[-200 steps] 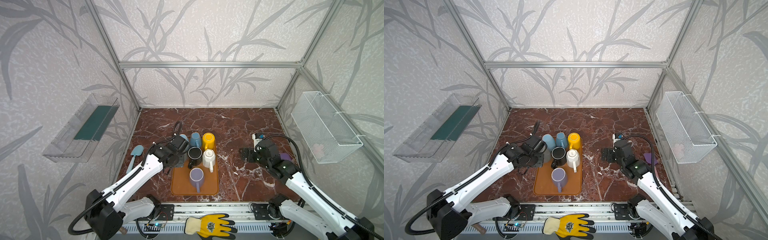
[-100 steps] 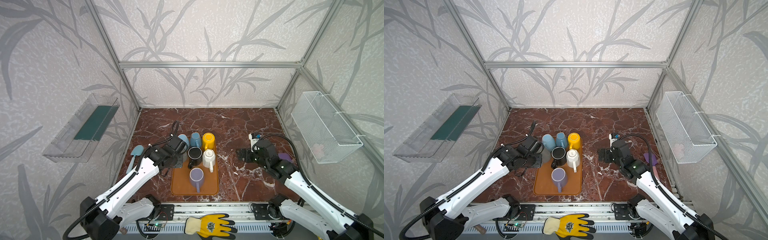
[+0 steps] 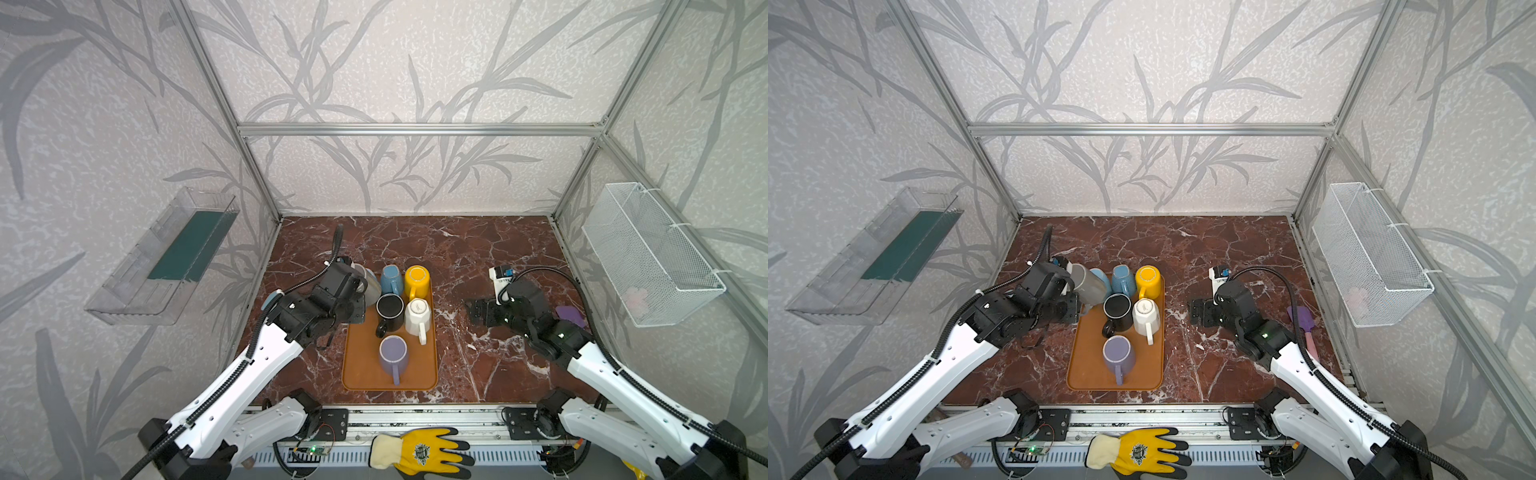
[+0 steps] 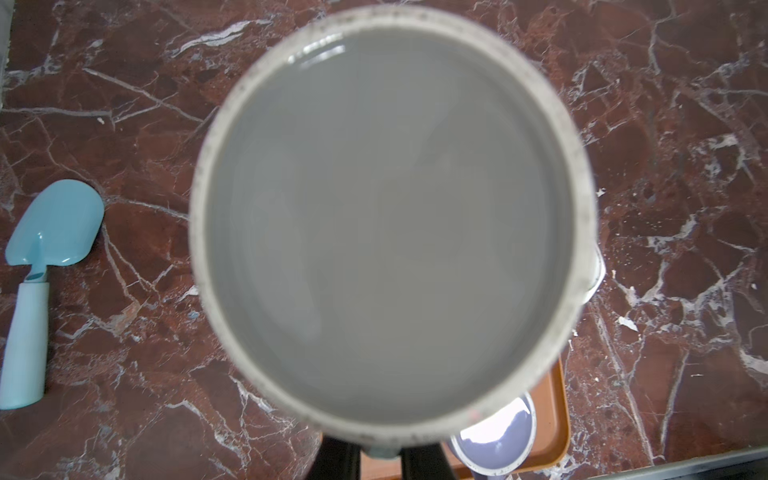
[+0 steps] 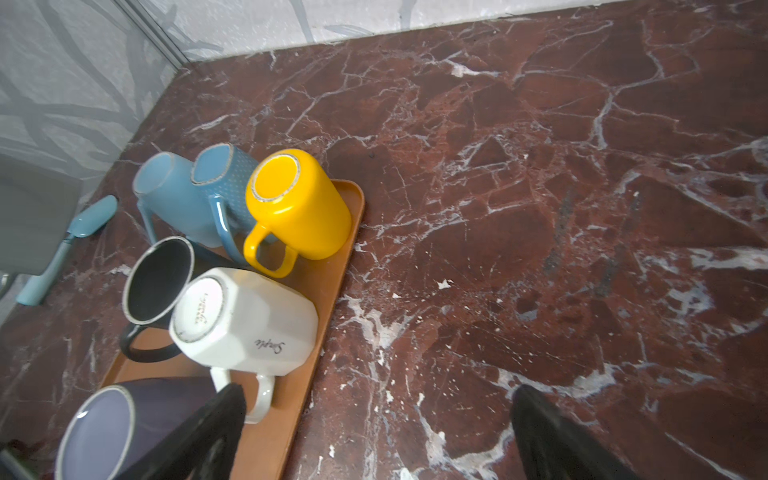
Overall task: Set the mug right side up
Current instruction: 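Grasp the grey mug's base with the left gripper and lift it, then tilt the grey mug up with the left gripper while the right gripper reaches toward it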
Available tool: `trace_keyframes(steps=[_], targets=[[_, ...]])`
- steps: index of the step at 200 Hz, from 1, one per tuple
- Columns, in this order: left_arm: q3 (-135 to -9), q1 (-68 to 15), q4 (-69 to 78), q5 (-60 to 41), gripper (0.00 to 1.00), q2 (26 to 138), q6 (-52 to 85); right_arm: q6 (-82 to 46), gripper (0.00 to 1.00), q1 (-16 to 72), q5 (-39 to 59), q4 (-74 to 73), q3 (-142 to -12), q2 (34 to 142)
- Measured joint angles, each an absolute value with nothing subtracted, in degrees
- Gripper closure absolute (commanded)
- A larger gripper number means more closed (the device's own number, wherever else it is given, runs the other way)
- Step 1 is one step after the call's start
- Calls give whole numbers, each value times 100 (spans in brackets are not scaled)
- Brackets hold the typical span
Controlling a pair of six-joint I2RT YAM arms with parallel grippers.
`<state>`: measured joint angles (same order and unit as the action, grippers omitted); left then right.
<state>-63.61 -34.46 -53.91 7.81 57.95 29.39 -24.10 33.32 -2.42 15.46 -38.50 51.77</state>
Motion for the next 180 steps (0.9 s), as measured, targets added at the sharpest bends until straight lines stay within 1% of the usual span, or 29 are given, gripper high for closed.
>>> trace_keyframes(steps=[59,117,180], targets=[[-6445,-3234,-4696,381,100,5769,2812,-2746,1,3382,355,843,-3972,5247],[-6628,-2869,-4060,-360,100,5819,2803,-3052,1,3387,836,228,-4038,5317],[-6628,-2565,-3903,-956,100,5819,2829,-3363,1,3391,1319,-375,-4045,5690]])
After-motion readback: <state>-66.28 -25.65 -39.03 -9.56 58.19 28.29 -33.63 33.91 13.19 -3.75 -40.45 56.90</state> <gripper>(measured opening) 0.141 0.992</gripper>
